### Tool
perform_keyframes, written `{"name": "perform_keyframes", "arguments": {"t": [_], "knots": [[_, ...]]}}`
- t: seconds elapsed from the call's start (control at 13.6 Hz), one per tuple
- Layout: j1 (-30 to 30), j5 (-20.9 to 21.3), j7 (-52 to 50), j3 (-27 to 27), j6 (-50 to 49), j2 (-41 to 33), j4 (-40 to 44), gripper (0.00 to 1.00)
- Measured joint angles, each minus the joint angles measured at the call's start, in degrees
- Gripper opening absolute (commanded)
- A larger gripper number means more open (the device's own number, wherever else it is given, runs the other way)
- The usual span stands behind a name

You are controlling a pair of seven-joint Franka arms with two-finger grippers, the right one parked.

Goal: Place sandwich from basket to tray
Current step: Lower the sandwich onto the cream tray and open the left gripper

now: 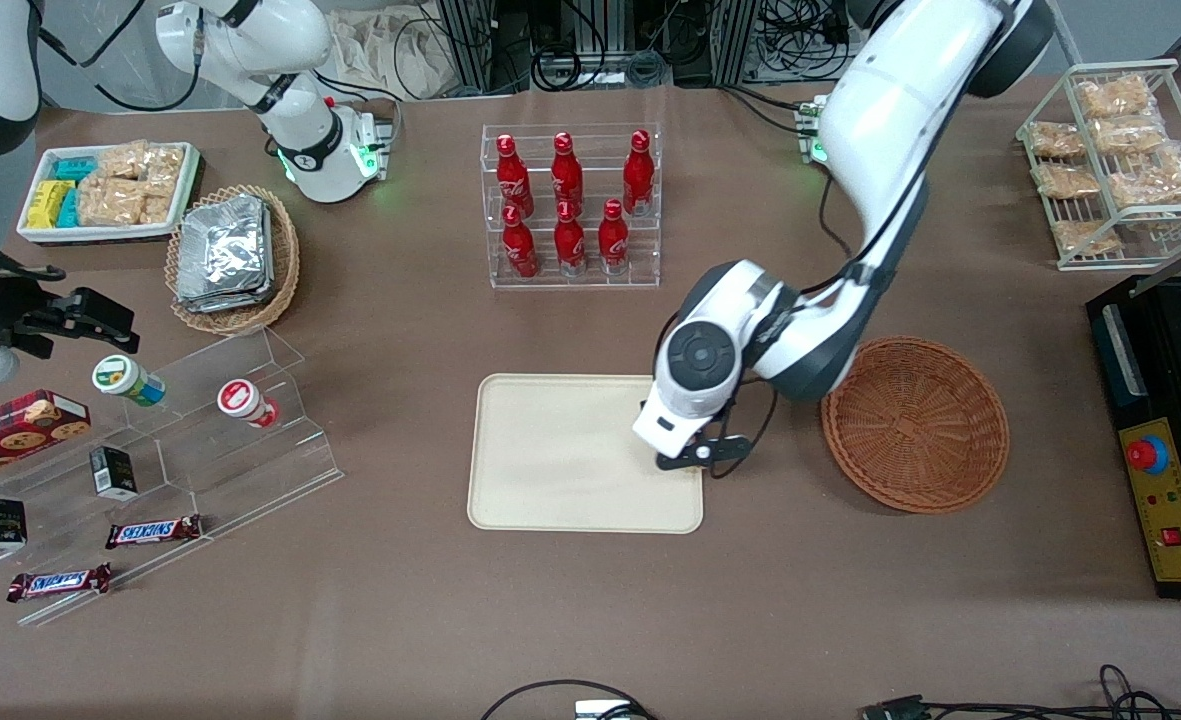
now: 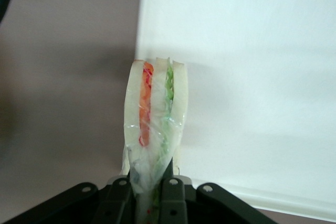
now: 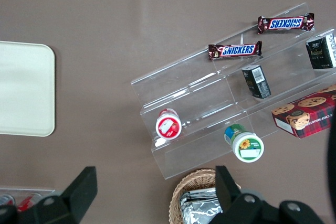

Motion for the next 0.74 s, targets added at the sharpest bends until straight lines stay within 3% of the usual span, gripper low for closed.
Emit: {"name": "perform_keyframes", "arguments": {"t": [0.15,0.22,0.29,0.74], "knots": [[-0.26,0.03,1.14,0.01,0.52,2.52,0.89,0.00],[-0.24,0.03,1.23,0.02,1.39,2.86,1.29,0.25],[-0.24,0.02,1.23,0.06,2.39,2.86,1.64,0.99],[-0.19,0.24,1.23,0.21,2.66,2.06,3.33,1.00]]}}
